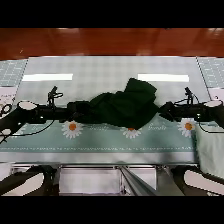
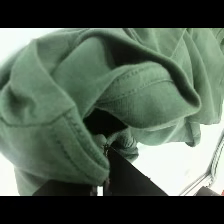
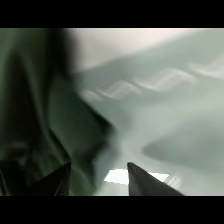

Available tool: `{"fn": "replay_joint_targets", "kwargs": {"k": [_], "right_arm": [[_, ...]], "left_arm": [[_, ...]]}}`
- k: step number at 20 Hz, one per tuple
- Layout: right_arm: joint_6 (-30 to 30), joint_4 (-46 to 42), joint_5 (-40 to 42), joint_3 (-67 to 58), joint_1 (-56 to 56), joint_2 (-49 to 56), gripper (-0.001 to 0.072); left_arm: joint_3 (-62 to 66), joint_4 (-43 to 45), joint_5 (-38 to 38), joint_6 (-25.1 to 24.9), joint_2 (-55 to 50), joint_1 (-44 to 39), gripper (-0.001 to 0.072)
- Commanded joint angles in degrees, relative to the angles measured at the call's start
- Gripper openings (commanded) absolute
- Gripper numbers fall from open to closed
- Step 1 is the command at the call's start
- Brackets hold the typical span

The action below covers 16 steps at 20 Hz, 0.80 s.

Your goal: Fold the shirts.

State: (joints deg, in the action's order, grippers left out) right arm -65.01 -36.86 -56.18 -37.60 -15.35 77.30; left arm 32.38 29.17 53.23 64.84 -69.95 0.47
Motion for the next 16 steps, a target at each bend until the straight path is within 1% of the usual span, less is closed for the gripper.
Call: {"fn": "replay_joint_targets", "kwargs": {"k": [1, 2, 3, 4, 5, 7, 8, 9, 11, 13, 15, 16], "right_arm": [[0.52, 2.43, 2.08, -4.15, 5.33, 5.44, 0.0401], [-0.17, 2.38, 2.75, -5.18, 6.58, 6.25, 0.0339], [-0.52, 2.38, 2.89, -6.16, 7.45, 6.93, 0.0209], [-0.37, 2.38, 2.80, -6.95, 7.96, 7.13, 0.0054], [-0.02, 2.36, 2.12, -7.85, 8.07, 7.04, 0.0023], [-0.17, 0.46, -2.05, -12.00, 7.74, 5.66, 0.0023], [-1.29, -1.64, -4.07, -15.34, 7.52, 3.56, 0.0022], [-3.78, -5.16, -5.14, -19.32, 7.54, 0.94, 0.0022], [-10.64, -15.67, -6.34, -30.38, 7.54, -5.64, 0.0022], [-15.50, -25.20, -8.11, -42.88, 7.54, -11.26, 0.0022], [-17.79, -30.25, -10.54, -54.69, 7.54, -15.85, 0.0022], [-18.53, -31.30, -11.39, -59.25, 7.54, -17.99, 0.0022]], "left_arm": [[0.17, -0.04, 0.00, -0.09, -0.04, -0.02, 0.0020], [0.17, -0.04, 0.28, -0.09, -0.04, -0.02, 0.0020], [0.17, -0.04, 0.46, -0.09, -0.02, -0.02, 0.0021], [0.22, -0.04, 0.83, -0.09, -0.02, -0.02, 0.0020], [0.55, -0.04, 1.33, -0.11, 0.02, 0.04, 0.0020], [3.19, -0.04, 4.24, -0.15, 0.63, 1.44, 0.0021], [5.66, -0.07, 6.36, -0.15, 1.51, 2.73, 0.0020], [9.11, -0.09, 8.52, -0.11, 3.06, 4.33, 0.0020], [17.64, -0.11, 11.15, -0.09, 7.43, 7.85, 0.0020], [27.85, -0.13, 11.98, 0.55, 12.48, 11.72, 0.0020], [37.44, -0.11, 11.80, 0.57, 17.31, 15.04, 0.0020], [41.57, -0.11, 11.76, 0.55, 19.63, 16.44, 0.0020]]}}
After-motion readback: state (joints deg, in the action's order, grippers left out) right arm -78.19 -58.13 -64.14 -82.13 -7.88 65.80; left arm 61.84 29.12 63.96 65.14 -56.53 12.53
